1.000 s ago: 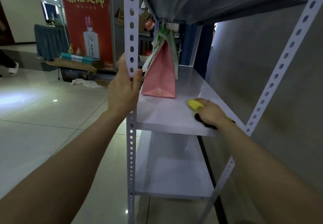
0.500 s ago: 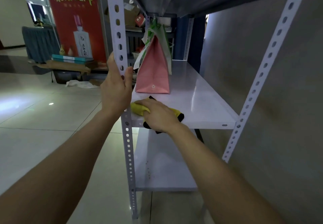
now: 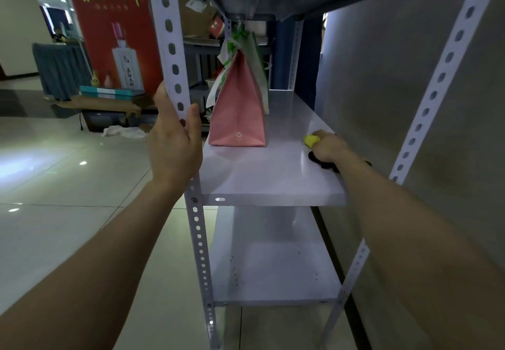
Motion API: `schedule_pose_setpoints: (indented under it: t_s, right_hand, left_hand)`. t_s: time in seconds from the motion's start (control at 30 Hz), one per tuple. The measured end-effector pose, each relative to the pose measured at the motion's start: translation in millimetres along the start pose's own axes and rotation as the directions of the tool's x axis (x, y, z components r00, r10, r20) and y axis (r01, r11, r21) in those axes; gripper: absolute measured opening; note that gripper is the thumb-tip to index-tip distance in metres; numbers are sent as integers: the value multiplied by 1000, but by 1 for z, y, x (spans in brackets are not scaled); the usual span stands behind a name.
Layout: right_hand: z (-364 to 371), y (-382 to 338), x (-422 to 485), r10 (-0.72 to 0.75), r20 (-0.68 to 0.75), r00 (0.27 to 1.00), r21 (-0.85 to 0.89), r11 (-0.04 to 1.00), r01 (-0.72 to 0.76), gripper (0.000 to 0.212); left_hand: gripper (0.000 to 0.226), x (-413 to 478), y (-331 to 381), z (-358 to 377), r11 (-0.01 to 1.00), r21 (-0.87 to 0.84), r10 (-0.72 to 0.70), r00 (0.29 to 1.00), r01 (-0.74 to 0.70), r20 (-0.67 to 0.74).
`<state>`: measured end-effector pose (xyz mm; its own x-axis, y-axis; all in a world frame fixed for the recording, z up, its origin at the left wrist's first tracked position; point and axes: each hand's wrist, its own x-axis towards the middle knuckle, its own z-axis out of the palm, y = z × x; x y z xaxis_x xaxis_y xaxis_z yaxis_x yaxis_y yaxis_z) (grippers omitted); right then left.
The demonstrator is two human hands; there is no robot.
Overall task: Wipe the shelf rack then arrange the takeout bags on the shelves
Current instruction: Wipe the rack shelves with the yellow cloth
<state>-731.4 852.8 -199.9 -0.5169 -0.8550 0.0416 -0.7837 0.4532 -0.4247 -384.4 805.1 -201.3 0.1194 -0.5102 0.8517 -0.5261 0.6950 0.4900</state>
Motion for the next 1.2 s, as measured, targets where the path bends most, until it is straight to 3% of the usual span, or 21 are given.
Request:
schedule_pose_setpoints:
  t_s: [0.17,0.4,0.7,0.77,0.83,0.9,0.97,1.07,1.17,1.2]
  right_hand:
    - [22,-46,23,-107,56,993,-39,993,109,61]
    - [39,-48,-78,-273,24,962,90,959,270,48]
    - [55,-25,-192,-421,-278,863,-18,901,433,53]
    - [65,-19,-212,-444,-391,807,7,875,484,57]
    - [92,-10,-238,-449,-549,705,49,825,563,61]
    - [132,-4,-260,-439,-616,654,77,793,605,62]
    - [177,1,-271,-417,-576,703,131,802,583,59]
    - [239,16,-266,-305,-413,858,286,851,440,53]
    - [283,26,-245,-268,-354,896,294,878,378,51]
    - [297,26,-233,-287,-343,894,268,883,386,52]
  left_hand:
    - [71,-2,0,1,1000,-9,23,999,-24,-26]
    - [70,-1,1,-3,1000,-8,22,1000,-22,3]
    - [72,1,19,-18,995,46,-95,990,90,102]
    - [71,-9,18,-29,996,14,-85,983,84,163]
    - [72,-37,2,-41,993,-41,-97,972,108,213]
    - [71,-83,-26,-51,979,-35,-187,956,199,226]
    - [72,-135,-53,-53,945,-22,-304,904,325,300]
    - [65,-195,-77,-38,896,-2,-386,781,444,492]
    - [34,-225,-92,-15,879,-30,-390,755,475,526]
    - [34,-232,-96,-8,873,-41,-402,764,487,505]
